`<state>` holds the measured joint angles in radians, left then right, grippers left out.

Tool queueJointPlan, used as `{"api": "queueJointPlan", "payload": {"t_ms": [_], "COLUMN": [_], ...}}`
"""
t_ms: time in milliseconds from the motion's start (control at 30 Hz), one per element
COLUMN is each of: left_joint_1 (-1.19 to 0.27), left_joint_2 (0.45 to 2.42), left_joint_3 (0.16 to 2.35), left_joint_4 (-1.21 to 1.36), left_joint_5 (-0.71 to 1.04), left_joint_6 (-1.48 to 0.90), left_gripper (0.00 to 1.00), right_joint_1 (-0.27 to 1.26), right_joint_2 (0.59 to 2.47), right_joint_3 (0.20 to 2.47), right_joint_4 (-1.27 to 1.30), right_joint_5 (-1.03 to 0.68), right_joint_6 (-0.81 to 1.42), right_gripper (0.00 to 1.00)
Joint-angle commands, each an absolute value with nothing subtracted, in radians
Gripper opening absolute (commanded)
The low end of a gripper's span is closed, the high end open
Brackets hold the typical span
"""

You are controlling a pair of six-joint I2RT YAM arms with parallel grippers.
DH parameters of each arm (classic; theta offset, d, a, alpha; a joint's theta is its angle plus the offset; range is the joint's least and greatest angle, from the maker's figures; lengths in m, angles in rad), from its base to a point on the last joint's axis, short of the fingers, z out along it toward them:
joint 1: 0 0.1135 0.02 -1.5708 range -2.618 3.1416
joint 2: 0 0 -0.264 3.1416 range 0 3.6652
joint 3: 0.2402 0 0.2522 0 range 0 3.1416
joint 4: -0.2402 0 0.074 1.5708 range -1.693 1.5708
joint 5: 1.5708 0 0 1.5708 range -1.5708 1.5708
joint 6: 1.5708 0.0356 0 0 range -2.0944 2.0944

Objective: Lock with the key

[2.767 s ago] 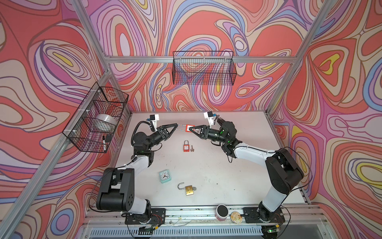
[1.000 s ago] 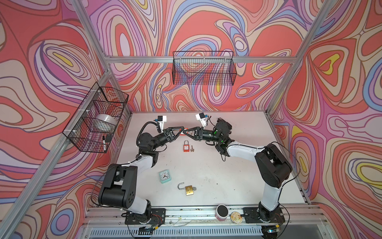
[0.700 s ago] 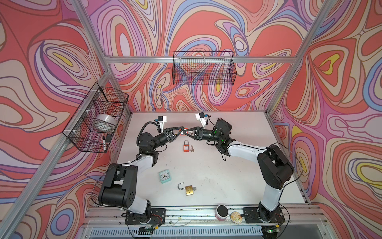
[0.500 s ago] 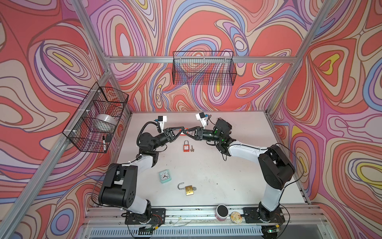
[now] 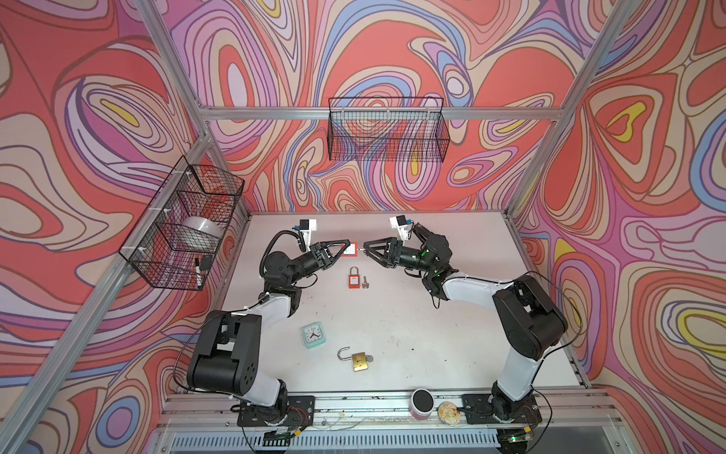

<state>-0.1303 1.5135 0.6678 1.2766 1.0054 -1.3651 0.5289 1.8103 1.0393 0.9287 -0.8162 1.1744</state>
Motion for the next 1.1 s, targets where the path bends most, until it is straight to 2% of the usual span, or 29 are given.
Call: {"api": "queueJointPlan", "payload": {"t_ms": [0,67,200,267,433,533,600,867,1067], "left_joint_1": [-0.13,-0.13,-0.13,-0.13,-0.13,-0.13,-0.13,-0.13,-0.13], "left_joint_2": [1.497,1.497,1.497,1.497,1.499,1.502,1.503,1.498,1.496], "left_joint_3": [0.69,0.692,0.693,0.695,0.694,0.692,0.694,0.694,0.698], "left_joint_4": [1.359,1.358,1.359,1.358,1.359,1.358,1.359,1.358,1.357], "left_joint_5": [1.006,1.005,0.998,1.0,1.003,1.001,1.0,0.999,1.0], "left_joint_6": [-1.373,-1.374,-1.375,-1.375,-1.376,-1.376,-1.376,-1.378,-1.384], "left_gripper": [0.0,0.0,0.0,0.0,0.0,0.0,0.0,0.0,0.0], "right_joint_1": [0.534,0.535,0.552,0.555,0.56,0.56,0.56,0.558,0.537], "right_joint_2": [1.777,1.778,1.753,1.753,1.686,1.678,1.673,1.57,1.567], "right_joint_3": [1.061,1.076,1.207,1.234,1.166,1.186,1.189,1.127,1.205], "right_joint_4": [0.774,0.66,0.121,0.001,-0.017,-0.131,-0.154,0.034,-0.083], "right_joint_5": [-0.821,-0.81,-0.699,-0.663,-0.574,-0.532,-0.533,-0.587,-0.541], "right_joint_6": [1.074,1.011,0.717,0.631,0.525,0.467,0.444,0.477,0.437], "right_gripper": [0.87,0.87,0.87,0.87,0.87,0.87,0.87,0.89,0.9]}}
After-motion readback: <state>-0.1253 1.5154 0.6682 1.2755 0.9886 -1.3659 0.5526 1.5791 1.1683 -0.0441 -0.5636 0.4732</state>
